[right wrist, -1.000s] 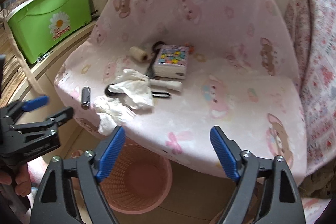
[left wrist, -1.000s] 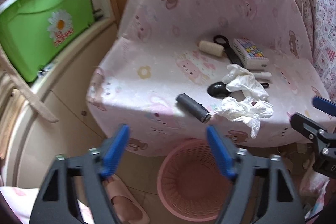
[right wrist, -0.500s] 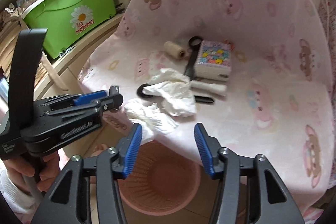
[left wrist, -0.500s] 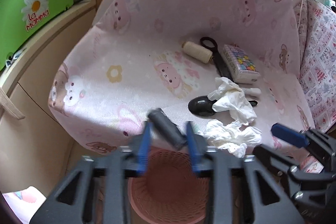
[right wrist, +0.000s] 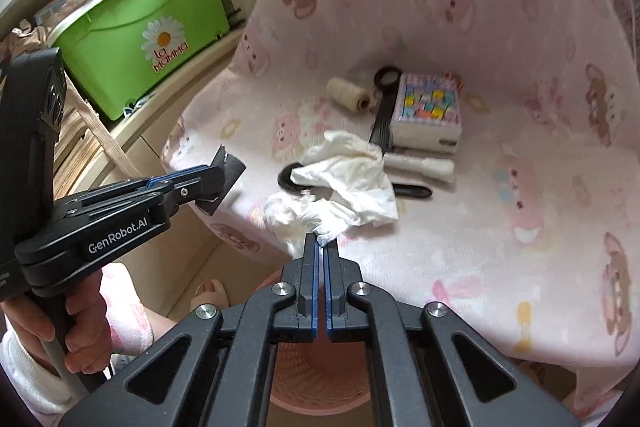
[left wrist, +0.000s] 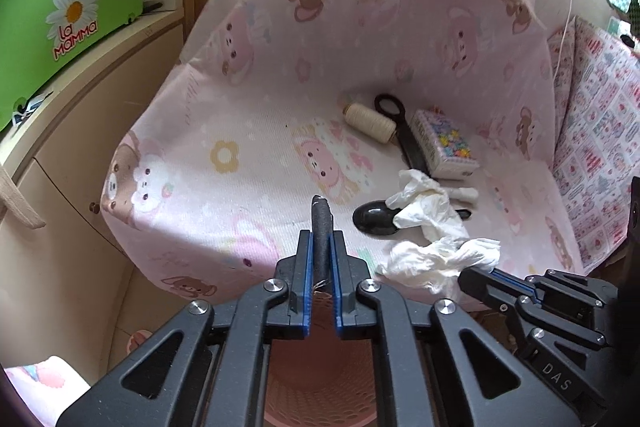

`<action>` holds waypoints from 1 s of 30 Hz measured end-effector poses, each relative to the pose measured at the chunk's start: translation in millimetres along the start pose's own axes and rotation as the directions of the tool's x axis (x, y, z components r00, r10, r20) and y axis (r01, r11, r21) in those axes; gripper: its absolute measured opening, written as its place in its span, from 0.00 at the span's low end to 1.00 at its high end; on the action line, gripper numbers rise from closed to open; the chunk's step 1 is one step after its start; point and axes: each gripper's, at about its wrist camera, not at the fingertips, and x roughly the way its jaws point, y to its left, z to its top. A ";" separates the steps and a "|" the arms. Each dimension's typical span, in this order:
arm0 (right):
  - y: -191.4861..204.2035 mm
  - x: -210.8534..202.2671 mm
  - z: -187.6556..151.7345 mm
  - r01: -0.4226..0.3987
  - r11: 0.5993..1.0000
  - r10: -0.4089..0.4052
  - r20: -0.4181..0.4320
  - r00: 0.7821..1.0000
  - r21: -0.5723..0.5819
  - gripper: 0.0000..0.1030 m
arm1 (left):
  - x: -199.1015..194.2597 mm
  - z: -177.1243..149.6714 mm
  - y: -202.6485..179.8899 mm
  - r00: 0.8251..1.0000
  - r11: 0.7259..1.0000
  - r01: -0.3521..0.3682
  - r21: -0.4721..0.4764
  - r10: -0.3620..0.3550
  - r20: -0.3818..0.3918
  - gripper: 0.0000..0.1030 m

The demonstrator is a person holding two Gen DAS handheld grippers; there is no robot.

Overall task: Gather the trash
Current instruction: 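Grasp the black hair roller with the left tool while the right tool grasps the white tissue, then carry the roller and tissue down over the pink wastebasket with both tools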

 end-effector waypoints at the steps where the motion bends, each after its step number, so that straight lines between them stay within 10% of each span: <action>1: 0.6 -3.2 -0.3 -0.005 1.000 0.005 0.004 1.000 0.000 0.03 | -3.2 -1.5 0.2 1.000 1.000 0.003 -0.008 -0.003 0.003 0.07; 20: 18.9 -60.0 -34.4 -0.069 0.994 0.073 0.047 0.996 -0.080 0.03 | -60.7 -33.4 -11.0 0.998 1.000 -0.011 0.023 0.010 0.061 0.07; 25: 28.8 -52.7 -45.9 -0.068 0.991 0.069 0.000 0.998 -0.119 0.03 | -30.0 -41.9 -2.6 0.993 0.999 -0.036 -0.031 0.032 -0.112 0.07; 30: 25.6 -22.1 -61.3 0.003 0.994 -0.014 -0.098 0.995 -0.112 0.03 | 15.3 -61.1 25.0 0.951 0.988 -0.048 -0.148 0.000 -0.309 0.07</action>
